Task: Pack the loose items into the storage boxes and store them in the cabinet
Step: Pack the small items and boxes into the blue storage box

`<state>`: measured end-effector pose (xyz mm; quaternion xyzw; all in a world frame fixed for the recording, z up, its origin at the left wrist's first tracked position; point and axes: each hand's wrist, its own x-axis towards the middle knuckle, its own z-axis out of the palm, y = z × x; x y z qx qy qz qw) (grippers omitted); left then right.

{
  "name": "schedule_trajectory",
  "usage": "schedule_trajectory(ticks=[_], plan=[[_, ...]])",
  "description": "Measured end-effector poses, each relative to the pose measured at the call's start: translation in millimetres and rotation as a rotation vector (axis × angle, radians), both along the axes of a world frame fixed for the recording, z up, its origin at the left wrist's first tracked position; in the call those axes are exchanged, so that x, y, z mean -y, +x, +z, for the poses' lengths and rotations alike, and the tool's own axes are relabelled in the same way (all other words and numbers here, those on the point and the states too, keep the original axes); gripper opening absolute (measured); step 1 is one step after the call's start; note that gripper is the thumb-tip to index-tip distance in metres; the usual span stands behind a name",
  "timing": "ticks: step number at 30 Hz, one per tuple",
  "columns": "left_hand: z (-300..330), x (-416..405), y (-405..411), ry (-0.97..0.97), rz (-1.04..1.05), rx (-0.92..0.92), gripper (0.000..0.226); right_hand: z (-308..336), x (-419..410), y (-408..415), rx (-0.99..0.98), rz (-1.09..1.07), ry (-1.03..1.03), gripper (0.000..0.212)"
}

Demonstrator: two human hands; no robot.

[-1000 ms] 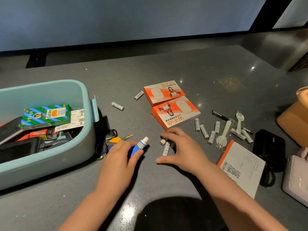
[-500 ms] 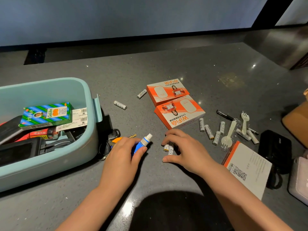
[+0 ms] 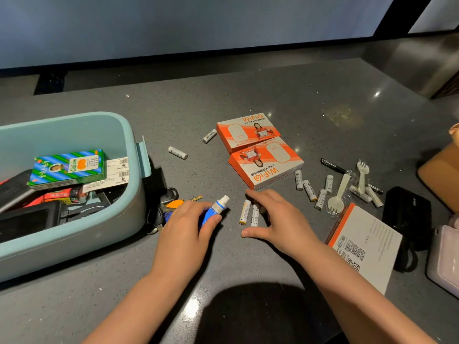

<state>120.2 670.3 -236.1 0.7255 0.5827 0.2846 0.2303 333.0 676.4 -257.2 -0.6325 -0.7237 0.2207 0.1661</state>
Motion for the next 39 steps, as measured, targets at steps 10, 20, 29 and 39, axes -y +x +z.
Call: schedule_trajectory(ticks=[10,20,29,39], plan=[[0.4,4.1,-3.1,-0.014,0.026,0.002,0.019,1.9,-8.3,-12.1,0.140,-0.047,0.047,0.083],[29.2,8.1,-12.7,0.073,0.047,-0.011,0.023,27.0,-10.2,-24.3,-0.002,-0.024,0.138,0.060],[112.7,8.9,-73.1,0.301,0.240,-0.041,0.018,121.1,-49.5,-83.1,-0.177,0.210,0.319,0.048],[120.3,-0.7,-221.1,0.144,0.482,-0.146,0.015,142.3,-77.7,-211.8,-0.075,0.466,0.221,0.056]])
